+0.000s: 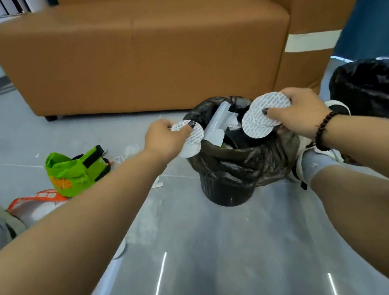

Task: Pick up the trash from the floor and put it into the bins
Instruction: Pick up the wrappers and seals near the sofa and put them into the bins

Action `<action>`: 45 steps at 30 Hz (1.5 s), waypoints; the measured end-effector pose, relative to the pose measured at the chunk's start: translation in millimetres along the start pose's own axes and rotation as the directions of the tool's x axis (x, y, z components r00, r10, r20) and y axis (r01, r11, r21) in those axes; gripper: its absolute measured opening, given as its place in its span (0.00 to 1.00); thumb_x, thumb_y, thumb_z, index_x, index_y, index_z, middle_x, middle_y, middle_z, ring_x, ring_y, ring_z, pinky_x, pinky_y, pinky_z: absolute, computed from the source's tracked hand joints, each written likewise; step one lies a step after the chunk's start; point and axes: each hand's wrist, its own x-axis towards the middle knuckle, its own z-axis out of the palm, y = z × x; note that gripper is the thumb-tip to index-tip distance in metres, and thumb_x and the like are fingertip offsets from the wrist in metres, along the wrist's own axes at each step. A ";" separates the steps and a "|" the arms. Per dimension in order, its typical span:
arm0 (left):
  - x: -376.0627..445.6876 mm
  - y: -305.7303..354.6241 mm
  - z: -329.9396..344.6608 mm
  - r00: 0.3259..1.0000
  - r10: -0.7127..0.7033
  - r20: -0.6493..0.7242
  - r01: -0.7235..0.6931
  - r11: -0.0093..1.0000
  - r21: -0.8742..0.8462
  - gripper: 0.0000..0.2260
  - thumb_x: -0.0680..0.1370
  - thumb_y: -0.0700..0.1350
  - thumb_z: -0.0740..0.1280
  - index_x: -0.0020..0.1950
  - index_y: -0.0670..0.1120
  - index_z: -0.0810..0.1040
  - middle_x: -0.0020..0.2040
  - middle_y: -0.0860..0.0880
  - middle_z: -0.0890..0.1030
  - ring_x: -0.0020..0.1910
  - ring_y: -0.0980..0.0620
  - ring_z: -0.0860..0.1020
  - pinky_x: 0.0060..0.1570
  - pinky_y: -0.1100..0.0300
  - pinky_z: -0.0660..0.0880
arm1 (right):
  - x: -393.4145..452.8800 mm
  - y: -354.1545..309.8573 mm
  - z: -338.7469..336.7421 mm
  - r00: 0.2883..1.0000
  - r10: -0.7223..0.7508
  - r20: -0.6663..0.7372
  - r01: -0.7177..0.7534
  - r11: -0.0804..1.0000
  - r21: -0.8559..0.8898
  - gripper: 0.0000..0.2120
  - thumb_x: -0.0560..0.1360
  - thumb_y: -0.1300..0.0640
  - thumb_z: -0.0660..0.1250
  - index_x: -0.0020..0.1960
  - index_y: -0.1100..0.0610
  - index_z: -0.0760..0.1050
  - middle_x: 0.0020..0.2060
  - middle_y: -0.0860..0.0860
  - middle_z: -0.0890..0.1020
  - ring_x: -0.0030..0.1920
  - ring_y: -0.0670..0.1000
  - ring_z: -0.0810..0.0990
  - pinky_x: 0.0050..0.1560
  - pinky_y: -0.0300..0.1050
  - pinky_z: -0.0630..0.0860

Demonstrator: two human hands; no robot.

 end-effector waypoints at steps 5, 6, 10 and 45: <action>17.1 43.5 34.8 0.989 0.125 0.076 -0.134 0.983 0.126 0.07 0.76 0.48 0.68 0.48 0.45 0.77 0.41 0.49 0.78 0.41 0.49 0.75 0.39 0.57 0.71 | 30.0 13.0 5.0 0.995 0.086 -0.049 -0.090 0.992 -0.093 0.09 0.75 0.60 0.66 0.51 0.66 0.77 0.47 0.60 0.81 0.44 0.58 0.80 0.44 0.50 0.78; 21.0 48.4 42.5 0.987 0.136 0.089 -0.148 0.978 0.147 0.08 0.76 0.48 0.67 0.51 0.44 0.77 0.42 0.47 0.78 0.41 0.49 0.74 0.39 0.57 0.70 | 35.3 15.0 8.5 0.995 0.099 -0.034 -0.102 0.987 -0.120 0.10 0.75 0.60 0.65 0.52 0.66 0.76 0.48 0.60 0.81 0.46 0.59 0.80 0.46 0.52 0.78; 31.4 58.7 66.2 0.982 0.151 0.113 -0.170 0.967 0.190 0.09 0.78 0.48 0.66 0.53 0.44 0.74 0.42 0.48 0.77 0.42 0.48 0.74 0.40 0.55 0.71 | 52.9 18.6 18.2 0.989 0.143 -0.029 -0.146 0.980 -0.132 0.08 0.74 0.59 0.65 0.50 0.63 0.76 0.46 0.59 0.82 0.44 0.59 0.82 0.46 0.55 0.81; -55.3 -241.4 -116.9 0.894 -0.447 -0.007 0.438 0.873 0.215 0.16 0.70 0.46 0.75 0.55 0.45 0.77 0.56 0.46 0.79 0.54 0.47 0.77 0.56 0.54 0.74 | -0.3 -77.2 243.6 0.771 0.054 0.634 0.223 0.910 -0.348 0.08 0.75 0.61 0.61 0.46 0.58 0.79 0.45 0.57 0.84 0.44 0.56 0.84 0.48 0.52 0.82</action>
